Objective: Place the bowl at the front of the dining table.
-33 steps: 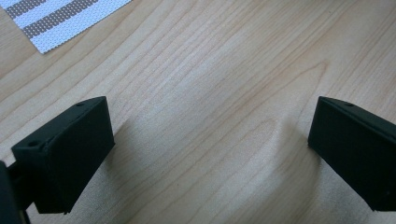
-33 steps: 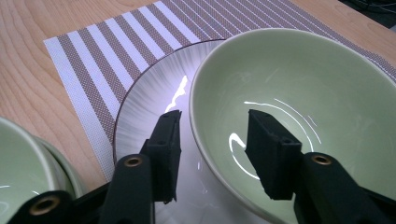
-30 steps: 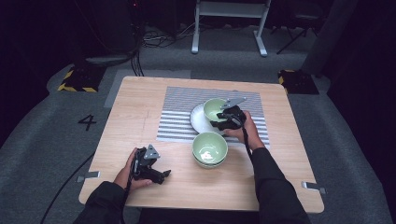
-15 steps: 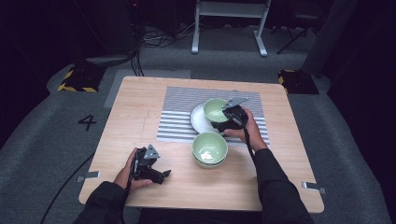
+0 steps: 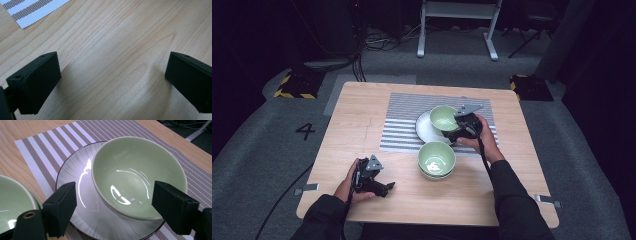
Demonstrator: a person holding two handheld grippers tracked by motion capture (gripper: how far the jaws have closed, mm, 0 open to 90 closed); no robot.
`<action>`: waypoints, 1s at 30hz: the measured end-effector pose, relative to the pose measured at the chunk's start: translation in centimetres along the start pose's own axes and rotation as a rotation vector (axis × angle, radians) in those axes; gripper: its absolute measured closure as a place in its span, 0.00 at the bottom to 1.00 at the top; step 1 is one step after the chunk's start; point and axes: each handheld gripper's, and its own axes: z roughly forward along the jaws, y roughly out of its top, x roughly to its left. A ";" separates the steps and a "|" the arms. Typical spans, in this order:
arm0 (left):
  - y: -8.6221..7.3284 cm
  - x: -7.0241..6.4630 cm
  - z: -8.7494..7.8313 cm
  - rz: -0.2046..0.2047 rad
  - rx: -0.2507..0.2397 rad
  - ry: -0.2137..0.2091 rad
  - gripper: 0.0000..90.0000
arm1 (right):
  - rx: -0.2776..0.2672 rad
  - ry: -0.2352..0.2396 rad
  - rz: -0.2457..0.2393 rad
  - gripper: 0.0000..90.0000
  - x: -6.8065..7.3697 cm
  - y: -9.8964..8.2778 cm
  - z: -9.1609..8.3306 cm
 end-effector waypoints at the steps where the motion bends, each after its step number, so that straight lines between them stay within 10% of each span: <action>1: 0.0 0.0 0.0 0.001 0.000 0.002 0.00 | 0.000 0.000 0.000 0.22 0.0 0.0 0.0; 30: 0.0 0.0 0.0 0.000 -0.001 0.000 0.00 | -0.004 -0.014 -0.076 0.24 1.5 -0.6 -3.7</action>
